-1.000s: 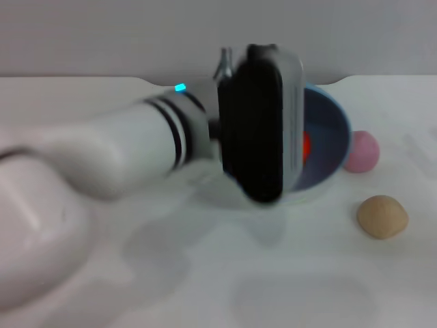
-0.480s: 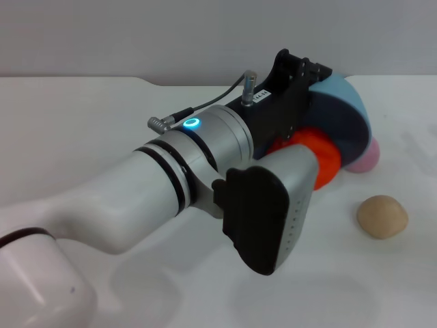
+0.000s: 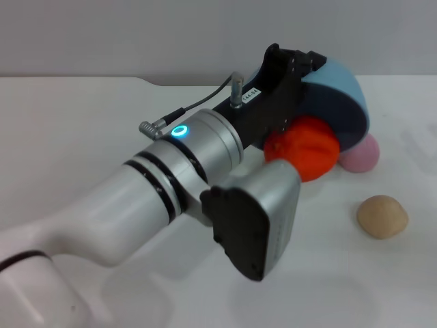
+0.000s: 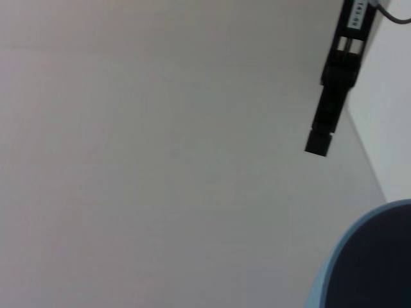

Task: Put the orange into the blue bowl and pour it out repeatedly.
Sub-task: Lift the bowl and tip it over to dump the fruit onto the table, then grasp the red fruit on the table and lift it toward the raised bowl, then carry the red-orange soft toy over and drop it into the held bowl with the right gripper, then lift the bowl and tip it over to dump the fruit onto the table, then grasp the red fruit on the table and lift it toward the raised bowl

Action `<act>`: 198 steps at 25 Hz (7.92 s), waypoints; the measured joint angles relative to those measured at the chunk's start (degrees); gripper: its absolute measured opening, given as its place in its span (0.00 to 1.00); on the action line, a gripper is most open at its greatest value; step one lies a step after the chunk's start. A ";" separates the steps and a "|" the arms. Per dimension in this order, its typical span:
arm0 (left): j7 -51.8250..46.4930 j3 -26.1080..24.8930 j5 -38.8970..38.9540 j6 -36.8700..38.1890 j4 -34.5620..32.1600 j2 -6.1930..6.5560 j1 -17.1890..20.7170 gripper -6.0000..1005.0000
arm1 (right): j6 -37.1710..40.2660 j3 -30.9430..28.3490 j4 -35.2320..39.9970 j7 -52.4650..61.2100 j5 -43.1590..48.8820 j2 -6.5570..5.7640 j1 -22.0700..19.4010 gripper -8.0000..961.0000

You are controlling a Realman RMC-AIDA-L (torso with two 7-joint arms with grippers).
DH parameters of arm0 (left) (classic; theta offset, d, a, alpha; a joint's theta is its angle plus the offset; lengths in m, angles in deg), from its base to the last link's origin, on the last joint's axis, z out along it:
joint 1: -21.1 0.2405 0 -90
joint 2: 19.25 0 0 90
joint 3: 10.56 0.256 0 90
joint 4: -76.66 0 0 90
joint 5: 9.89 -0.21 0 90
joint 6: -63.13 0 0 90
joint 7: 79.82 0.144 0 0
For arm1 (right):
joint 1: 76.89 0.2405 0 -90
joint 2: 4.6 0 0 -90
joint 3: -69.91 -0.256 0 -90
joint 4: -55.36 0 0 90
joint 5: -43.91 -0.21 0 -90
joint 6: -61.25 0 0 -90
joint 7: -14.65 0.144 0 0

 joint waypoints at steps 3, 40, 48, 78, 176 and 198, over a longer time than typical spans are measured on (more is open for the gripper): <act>2.51 0.93 0.01 -4.34 1.17 -0.04 0.61 0.01 | -0.07 0.00 -0.12 -0.01 0.00 -0.01 0.14 0.77; -47.31 -44.19 24.11 69.83 5.96 0.16 -16.27 0.00 | 12.07 -1.39 26.07 55.78 61.07 -6.21 13.17 0.77; -46.87 -43.02 28.80 70.10 11.66 0.10 -18.81 0.00 | 14.87 0.77 26.08 57.74 70.82 -1.27 16.59 0.77; -46.77 -42.86 28.72 66.78 11.72 0.29 -18.34 0.01 | 12.26 4.67 15.88 55.88 71.25 -0.55 19.36 0.35; 7.21 1.78 2.25 -4.16 -1.72 -0.43 4.46 0.01 | 13.92 -19.51 5.87 6.74 25.47 -0.27 2.45 0.75; -42.60 -44.04 27.21 67.64 1.99 0.30 -17.45 0.01 | 5.55 -18.27 14.08 24.26 44.88 -1.80 7.45 0.70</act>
